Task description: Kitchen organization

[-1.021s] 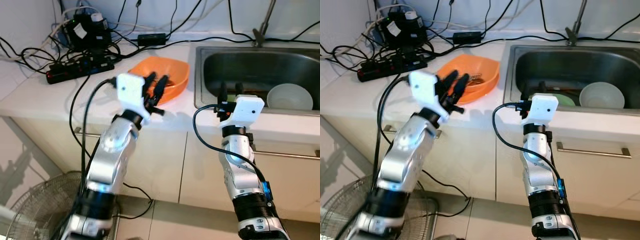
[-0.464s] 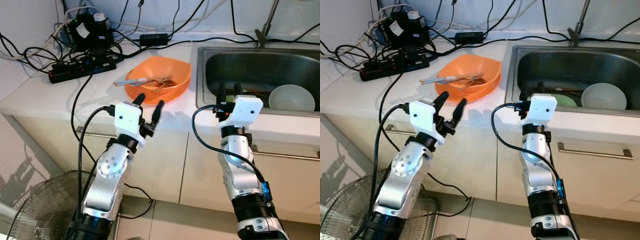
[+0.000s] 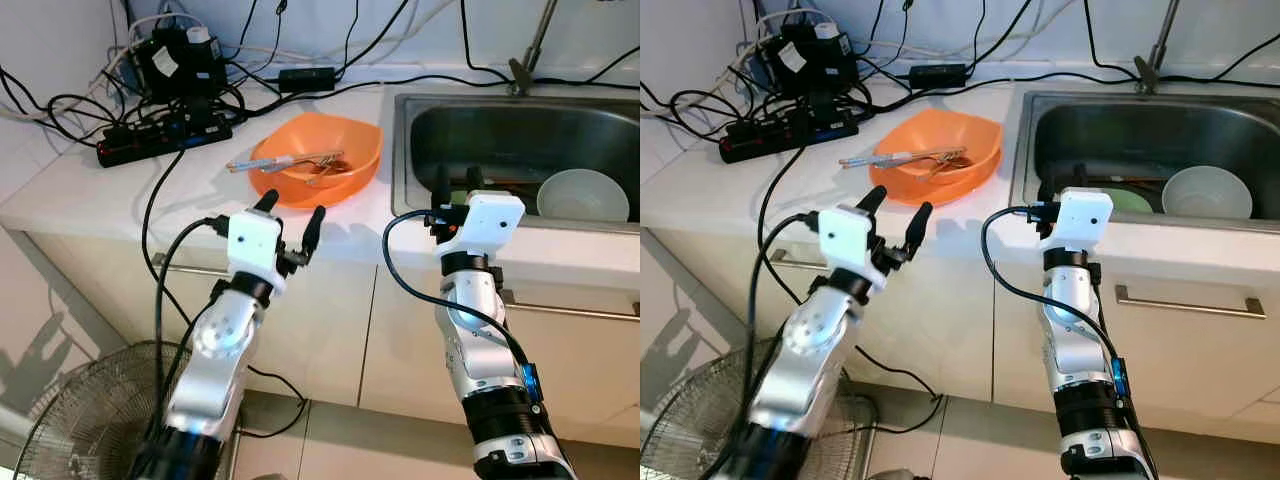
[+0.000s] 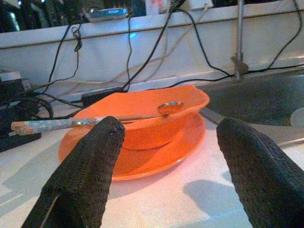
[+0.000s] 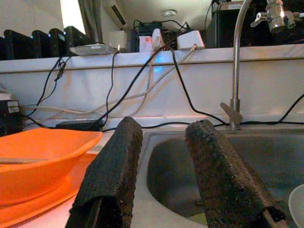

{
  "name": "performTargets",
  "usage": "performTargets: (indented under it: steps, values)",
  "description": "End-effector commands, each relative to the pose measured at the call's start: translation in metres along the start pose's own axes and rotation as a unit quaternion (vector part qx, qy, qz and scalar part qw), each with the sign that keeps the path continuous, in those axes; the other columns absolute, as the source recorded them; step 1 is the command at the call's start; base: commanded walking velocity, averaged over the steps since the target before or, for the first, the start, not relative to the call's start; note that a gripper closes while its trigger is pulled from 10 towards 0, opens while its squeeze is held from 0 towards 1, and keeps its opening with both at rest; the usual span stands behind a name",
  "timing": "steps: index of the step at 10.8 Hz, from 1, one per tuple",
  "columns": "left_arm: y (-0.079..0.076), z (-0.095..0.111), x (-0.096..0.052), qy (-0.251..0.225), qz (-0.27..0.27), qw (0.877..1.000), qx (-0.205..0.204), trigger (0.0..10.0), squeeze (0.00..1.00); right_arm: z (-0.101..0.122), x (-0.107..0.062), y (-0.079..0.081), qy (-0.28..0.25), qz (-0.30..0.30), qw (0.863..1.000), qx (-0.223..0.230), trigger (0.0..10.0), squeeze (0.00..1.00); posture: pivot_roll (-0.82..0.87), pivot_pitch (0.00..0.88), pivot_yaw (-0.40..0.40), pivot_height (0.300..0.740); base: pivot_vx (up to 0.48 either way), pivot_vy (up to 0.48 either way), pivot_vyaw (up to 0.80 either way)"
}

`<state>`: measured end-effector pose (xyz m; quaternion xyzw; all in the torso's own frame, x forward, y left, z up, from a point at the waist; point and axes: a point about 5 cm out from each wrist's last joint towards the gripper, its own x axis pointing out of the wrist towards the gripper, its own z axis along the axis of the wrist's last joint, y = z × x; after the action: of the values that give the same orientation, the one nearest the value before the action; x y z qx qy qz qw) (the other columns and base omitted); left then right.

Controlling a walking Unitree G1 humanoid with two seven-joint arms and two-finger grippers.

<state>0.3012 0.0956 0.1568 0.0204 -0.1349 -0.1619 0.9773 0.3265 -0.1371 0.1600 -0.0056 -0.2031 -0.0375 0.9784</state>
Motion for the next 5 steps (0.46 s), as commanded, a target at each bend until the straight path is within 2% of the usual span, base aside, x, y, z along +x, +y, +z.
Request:
performTargets:
  steps: [1, 3, 5]
  values:
    - [0.002, 0.001, 0.005, -0.009, 0.006, 1.0, 0.012, 10.0, 0.0, 0.001, 0.002, 0.004, -0.005, 0.007, 1.0, 0.0, 10.0, 0.0, 0.09, 0.0, 0.066, 0.74, 0.0, 0.0, 0.0]
    - [0.0, -0.001, 0.024, -0.012, 0.007, 1.0, 0.007, 10.0, 0.0, 0.002, 0.003, 0.004, -0.007, 0.006, 1.0, -0.001, 10.0, 0.0, 0.08, 0.0, 0.067, 0.74, 0.0, 0.0, 0.0]
    - [0.001, -0.001, 0.036, -0.012, 0.006, 1.0, 0.007, 10.0, 0.0, 0.004, 0.004, 0.004, -0.01, 0.006, 1.0, -0.001, 10.0, 0.0, 0.07, 0.0, 0.071, 0.74, 0.0, 0.0, 0.0]
